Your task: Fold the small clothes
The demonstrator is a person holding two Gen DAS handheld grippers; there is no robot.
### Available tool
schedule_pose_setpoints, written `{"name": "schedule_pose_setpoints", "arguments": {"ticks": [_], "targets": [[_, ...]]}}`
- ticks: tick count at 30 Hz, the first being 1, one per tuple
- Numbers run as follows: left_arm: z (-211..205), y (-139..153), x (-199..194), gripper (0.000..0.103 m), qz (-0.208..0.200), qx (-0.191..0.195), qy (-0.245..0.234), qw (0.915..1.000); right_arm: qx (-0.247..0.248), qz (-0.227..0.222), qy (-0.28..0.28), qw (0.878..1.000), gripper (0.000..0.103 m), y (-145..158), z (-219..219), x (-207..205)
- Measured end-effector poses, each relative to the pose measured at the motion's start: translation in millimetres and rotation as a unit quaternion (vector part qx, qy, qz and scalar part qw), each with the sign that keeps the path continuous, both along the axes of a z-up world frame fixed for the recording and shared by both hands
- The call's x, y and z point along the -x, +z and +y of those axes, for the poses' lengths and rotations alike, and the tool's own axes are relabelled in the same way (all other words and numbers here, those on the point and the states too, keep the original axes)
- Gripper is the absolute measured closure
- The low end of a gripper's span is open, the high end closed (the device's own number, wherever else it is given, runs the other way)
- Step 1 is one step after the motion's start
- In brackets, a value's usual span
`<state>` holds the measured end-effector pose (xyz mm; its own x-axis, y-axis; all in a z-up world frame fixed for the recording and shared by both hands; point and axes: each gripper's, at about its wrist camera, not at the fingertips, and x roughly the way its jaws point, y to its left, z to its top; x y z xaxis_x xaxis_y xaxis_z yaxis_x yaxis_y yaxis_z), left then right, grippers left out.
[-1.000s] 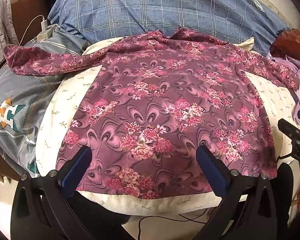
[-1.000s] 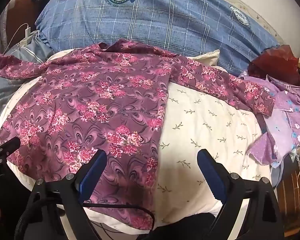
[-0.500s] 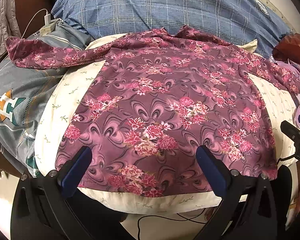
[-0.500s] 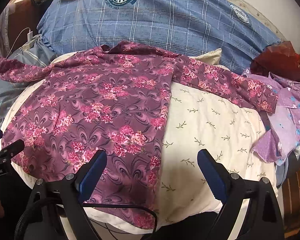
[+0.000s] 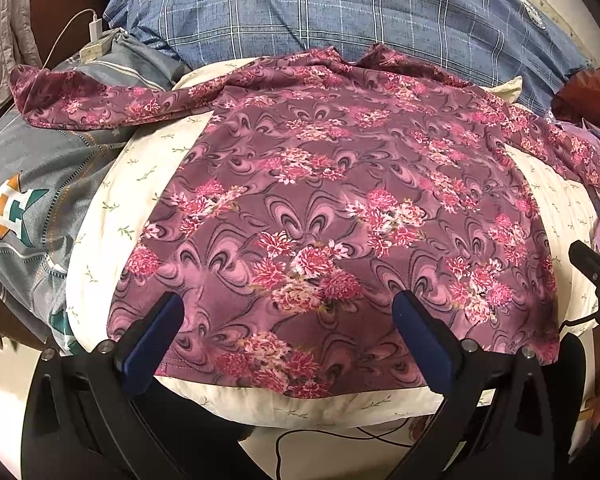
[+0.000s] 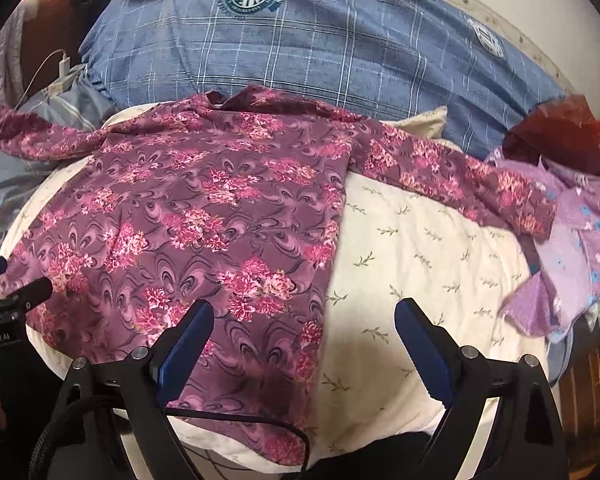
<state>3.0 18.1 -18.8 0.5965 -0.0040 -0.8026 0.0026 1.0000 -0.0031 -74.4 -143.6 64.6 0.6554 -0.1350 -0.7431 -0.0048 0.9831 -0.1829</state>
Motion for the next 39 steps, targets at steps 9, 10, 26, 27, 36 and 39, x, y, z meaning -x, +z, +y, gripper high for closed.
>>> {"name": "schedule_pose_setpoints", "arguments": {"ticks": [9,10,26,27,36,39], "targets": [[-4.4,-0.7,0.7,0.0,-0.001,-0.007,-0.011,0.9999,-0.02,0.007,0.003,1.0,0.011,1.4,-4.7,-2.8],[-4.7,-0.7,0.7,0.0,-0.001,-0.007,-0.012,0.9999,-0.022,0.008,0.001,1.0,0.011,1.6,-5.8,-3.1],[-9.4,-0.3,0.6,0.0,0.0,-0.005,-0.015,0.9999,-0.021,0.007,-0.002,1.0,0.011,1.9,-7.3,-3.5],[-9.8,-0.4,0.9,0.0,0.0,-0.005,-0.016,0.9999,-0.02,0.006,-0.003,1.0,0.011,1.7,-7.1,-3.2],[-11.1,1.2,1.6,0.0,-0.001,-0.001,-0.017,0.9999,-0.017,0.004,-0.005,1.0,0.011,1.4,-8.4,-1.4],[-10.8,1.9,1.6,0.0,0.0,-0.001,-0.017,0.9999,-0.015,0.004,-0.004,1.0,0.011,1.7,-7.9,-1.1]]}}
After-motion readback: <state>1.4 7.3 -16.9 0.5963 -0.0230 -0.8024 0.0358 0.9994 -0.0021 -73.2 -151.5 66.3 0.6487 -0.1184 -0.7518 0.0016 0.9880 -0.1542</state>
